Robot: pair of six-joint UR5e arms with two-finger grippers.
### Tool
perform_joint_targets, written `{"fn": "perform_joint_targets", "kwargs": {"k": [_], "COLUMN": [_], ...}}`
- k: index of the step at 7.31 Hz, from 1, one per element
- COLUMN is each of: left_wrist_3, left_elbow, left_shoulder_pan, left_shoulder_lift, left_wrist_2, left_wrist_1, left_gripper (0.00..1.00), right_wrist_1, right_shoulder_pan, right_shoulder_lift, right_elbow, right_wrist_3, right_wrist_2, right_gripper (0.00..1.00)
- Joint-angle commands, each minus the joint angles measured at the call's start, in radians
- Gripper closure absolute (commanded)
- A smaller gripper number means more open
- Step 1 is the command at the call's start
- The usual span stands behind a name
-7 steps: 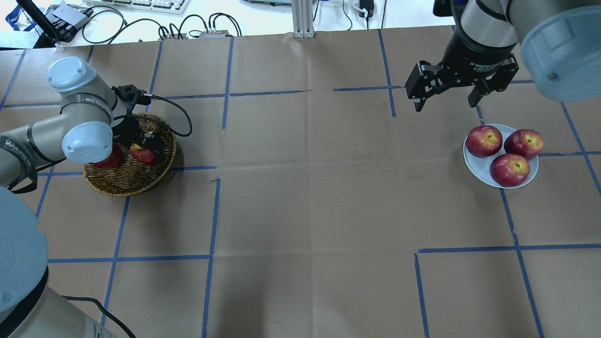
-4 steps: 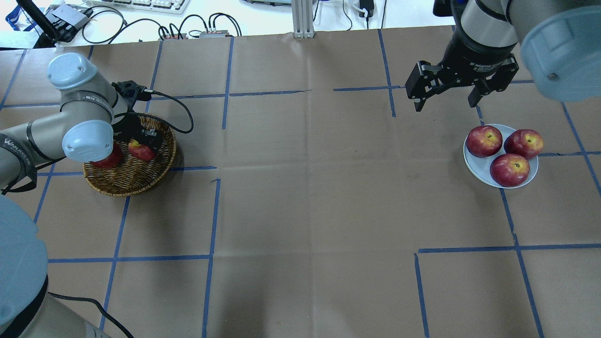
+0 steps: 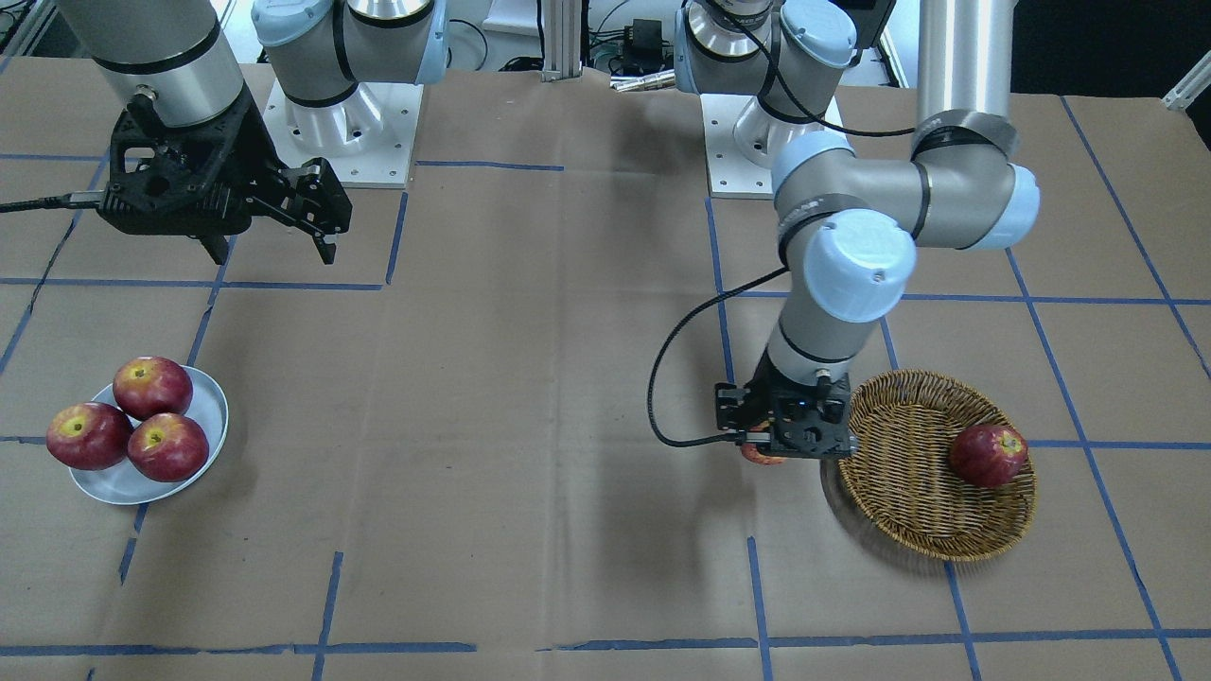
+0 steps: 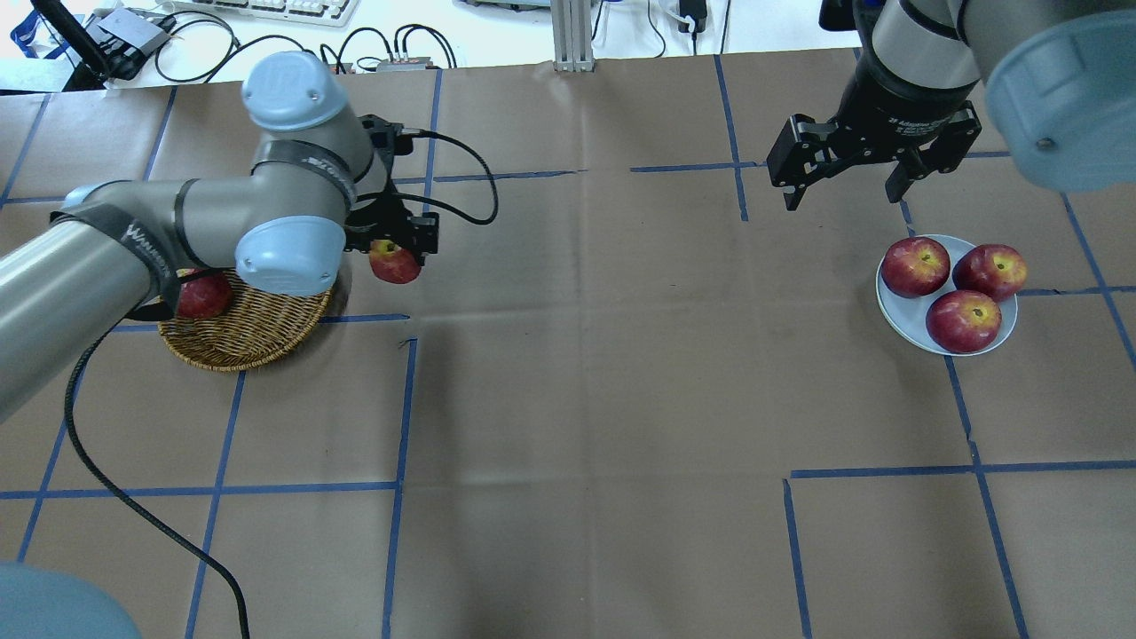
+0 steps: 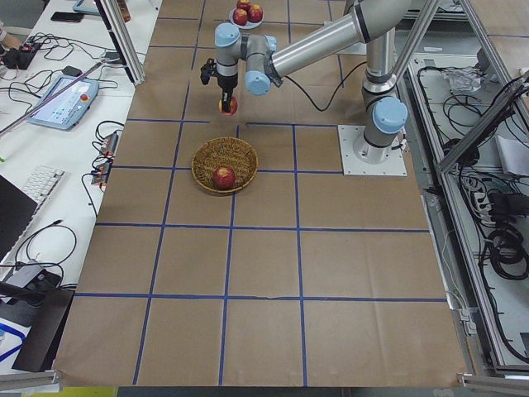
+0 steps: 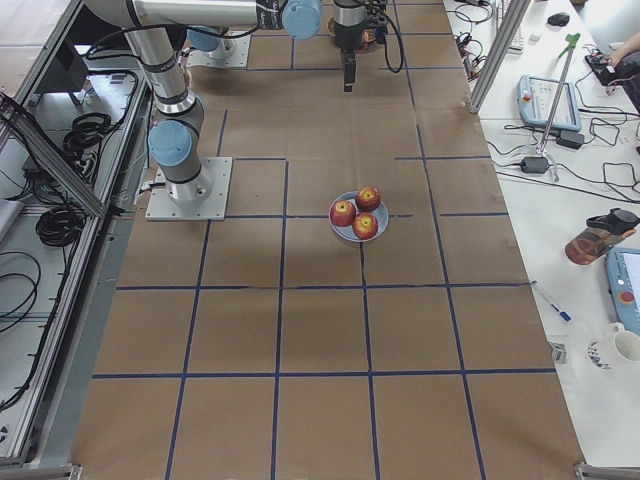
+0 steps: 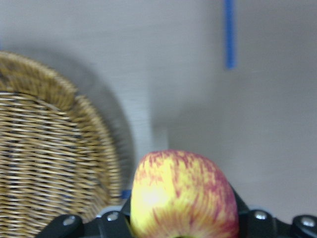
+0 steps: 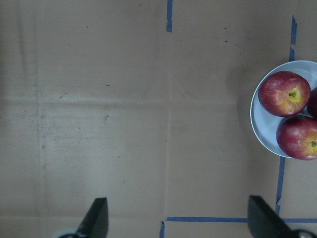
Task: Transfer apple from basket to plate
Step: 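Carry the apple with the left gripper toward the table center and set it down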
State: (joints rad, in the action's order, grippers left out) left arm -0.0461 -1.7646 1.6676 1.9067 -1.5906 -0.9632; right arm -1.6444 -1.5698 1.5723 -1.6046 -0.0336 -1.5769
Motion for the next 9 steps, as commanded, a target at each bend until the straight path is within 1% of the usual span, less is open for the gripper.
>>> {"fn": "perform_joint_targets", "kwargs": {"k": [1,2,3,7,8,9], "left_wrist_3": [-0.229,-0.276,-0.328,-0.336,-0.336,-0.347], "left_elbow": [0.126,0.164,0.175,0.175,0.174,0.165], "left_shoulder_pan": [0.208,0.268,0.303,0.314,0.314,0.317], "left_shoulder_lift": [0.104,0.167,0.211,0.278,0.275,0.267], "left_wrist_2": [-0.002,-0.008,-0.005,0.000,-0.008,0.001], "left_wrist_1": [-0.029,-0.028,-0.006,0.066,0.066,0.057], "left_gripper": [0.64,0.64,0.64,0.62,0.37,0.01], "right_wrist_1": [0.000,0.000,0.000,0.000,0.000,0.000], "right_shoulder_pan": [-0.001,-0.001,-0.001,-0.001,-0.001,-0.001], "right_shoulder_lift": [0.000,0.000,-0.001,0.000,0.000,-0.001], "right_elbow": [0.000,0.000,0.000,0.000,0.000,0.000], "right_wrist_3": [0.000,0.000,0.000,0.000,0.000,0.000], "right_wrist_2": [0.000,0.000,0.000,0.000,0.000,0.000], "right_gripper": [0.00,0.00,0.00,0.00,0.00,0.00]}}
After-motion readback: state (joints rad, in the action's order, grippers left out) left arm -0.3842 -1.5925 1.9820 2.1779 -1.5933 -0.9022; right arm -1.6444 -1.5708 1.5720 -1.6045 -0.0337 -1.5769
